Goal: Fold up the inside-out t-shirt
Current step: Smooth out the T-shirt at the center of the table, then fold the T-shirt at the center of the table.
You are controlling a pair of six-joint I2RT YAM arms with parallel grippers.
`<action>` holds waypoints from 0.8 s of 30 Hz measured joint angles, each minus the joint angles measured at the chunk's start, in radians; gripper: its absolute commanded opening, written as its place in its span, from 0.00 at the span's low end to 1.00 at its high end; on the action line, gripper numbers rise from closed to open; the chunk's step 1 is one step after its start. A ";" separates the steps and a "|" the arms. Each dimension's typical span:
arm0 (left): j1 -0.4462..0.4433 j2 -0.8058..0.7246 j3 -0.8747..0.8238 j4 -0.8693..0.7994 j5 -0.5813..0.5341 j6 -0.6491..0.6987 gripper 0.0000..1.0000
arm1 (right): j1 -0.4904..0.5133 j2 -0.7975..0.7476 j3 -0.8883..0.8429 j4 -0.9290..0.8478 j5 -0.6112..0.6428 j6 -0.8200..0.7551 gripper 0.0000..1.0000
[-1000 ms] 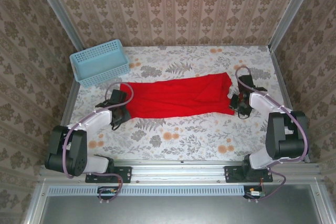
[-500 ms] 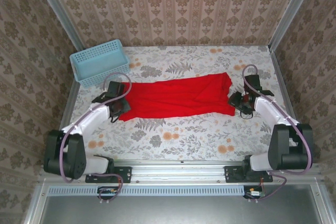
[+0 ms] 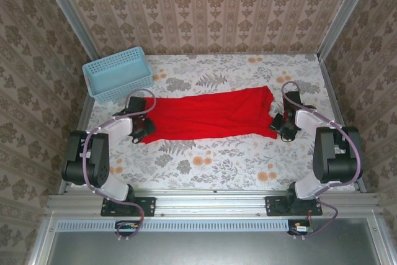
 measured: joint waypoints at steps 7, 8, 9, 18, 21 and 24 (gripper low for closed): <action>-0.056 -0.050 0.027 -0.084 -0.061 0.003 0.44 | 0.000 -0.117 0.023 -0.040 0.057 -0.039 0.68; -0.079 -0.060 0.042 -0.098 -0.074 0.005 0.45 | 0.000 -0.127 0.039 -0.048 0.062 -0.048 0.71; -0.106 -0.072 0.064 -0.107 -0.085 0.008 0.47 | 0.000 -0.133 0.060 -0.054 0.065 -0.051 0.74; -0.177 0.005 0.248 -0.104 -0.079 0.026 0.63 | 0.079 0.055 0.322 -0.061 0.080 -0.077 1.00; -0.167 0.083 0.278 -0.091 -0.053 0.031 0.64 | 0.101 0.172 0.384 -0.062 0.085 -0.077 1.00; -0.145 0.154 0.288 -0.083 -0.021 0.031 0.65 | 0.111 0.265 0.420 -0.062 0.085 -0.077 1.00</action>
